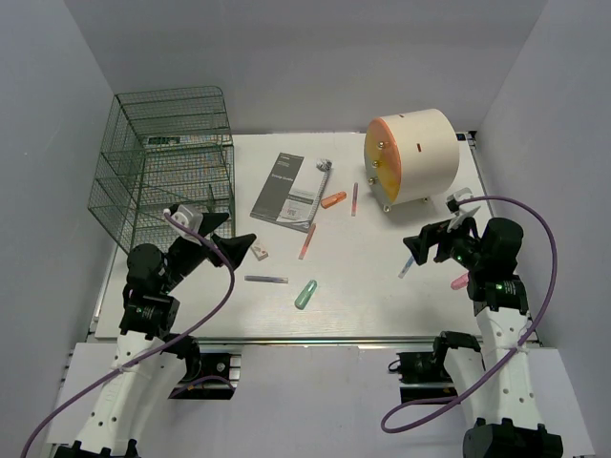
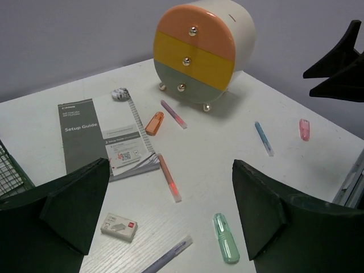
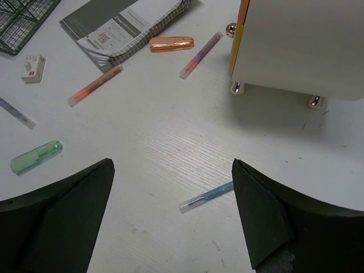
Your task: Organize the desk
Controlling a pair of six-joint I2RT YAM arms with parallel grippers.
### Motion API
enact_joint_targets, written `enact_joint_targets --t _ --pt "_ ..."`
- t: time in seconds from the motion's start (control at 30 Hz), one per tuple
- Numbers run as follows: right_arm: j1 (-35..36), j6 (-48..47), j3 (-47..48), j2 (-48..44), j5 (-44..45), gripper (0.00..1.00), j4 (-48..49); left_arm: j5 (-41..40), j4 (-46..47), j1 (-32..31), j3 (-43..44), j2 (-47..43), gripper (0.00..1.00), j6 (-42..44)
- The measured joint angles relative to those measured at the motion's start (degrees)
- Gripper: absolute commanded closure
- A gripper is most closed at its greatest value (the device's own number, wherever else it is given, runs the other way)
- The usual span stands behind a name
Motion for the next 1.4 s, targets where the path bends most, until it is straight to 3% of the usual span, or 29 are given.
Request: enact_joint_targets --t 0.2,0.33,0.4,0.43,0.47,0.6,0.67,0.73,0.77,0.8,0.87,0.9,0.97,1.13,1.2,1.3,1.4 --pt "-0.02 -0.85 0.0 -0.13 -1.2 0.11 -0.09 2.29 0.96 0.0 -0.59 0.26 0.02 0.07" --pt "-0.22 -7.48 -0.81 -0.85 -4.46 0.11 -1.03 3.02 1.18 0.0 -0.63 1.11 0.02 0.02" --pt "-0.31 -10.64 -1.53 -1.22 -5.66 0.11 -2.19 3.28 1.36 0.0 -0.63 1.64 0.09 -0.04" --pt "-0.33 -11.82 -1.86 -1.29 -6.16 0.11 -2.56 3.45 1.55 0.0 -0.63 1.95 0.14 -0.15" --pt "-0.35 -12.72 -2.03 -1.29 -6.73 0.11 -2.93 3.63 1.79 -0.02 -0.63 2.34 0.29 -0.35" --pt "-0.35 -15.91 -2.12 -0.79 -9.09 0.11 -3.85 4.9 2.82 -0.87 -0.68 4.5 0.62 -1.14" --pt "-0.33 -17.44 -2.05 0.15 -10.67 0.11 -5.03 5.75 3.61 -1.77 -0.68 6.6 0.65 -1.68" --pt "-0.28 -18.12 -2.01 1.36 -11.91 0.11 -5.86 6.84 3.89 -2.86 -0.42 10.08 0.61 -2.08" --pt "-0.22 -18.36 -1.92 1.95 -12.63 0.2 -6.4 7.26 3.56 -3.41 0.09 12.33 0.58 -2.1" --pt "-0.04 -18.8 -1.79 2.71 -13.35 0.27 -6.75 7.54 2.8 -4.24 1.09 14.95 0.45 -2.23" --pt "0.57 -18.88 -1.42 4.48 -14.6 0.42 -7.23 7.45 0.98 -5.79 3.61 20.59 0.34 -1.92" --pt "1.11 -18.49 -1.11 5.29 -15.1 0.46 -7.37 7.08 -0.17 -6.75 5.11 23.28 0.27 -1.9" --pt "2.43 -16.79 -0.33 6.51 -15.87 0.51 -7.28 5.73 -3.04 -8.87 8.35 27.54 0.23 -1.64" --pt "13.33 -10.69 5.77 13.31 -13.03 0.38 -4.7 -1.05 -8.68 -11.93 19.74 35.95 0.18 -0.83" --pt "18.25 -8.68 10.82 18.1 -10.43 0.38 -4.22 -3.06 -9.01 -12.15 22.88 38.71 0.17 -0.46" --pt "25.27 -4.5 18.08 25.4 -4.68 0.34 -1.77 -4.74 -8.92 -12.13 23.47 41.05 0.15 0.22" --pt "30.8 1.25 24.48 33.55 3.19 0.23 0.28 -5.27 -8.24 -12.15 21.4 41.66 0.1 0.96"
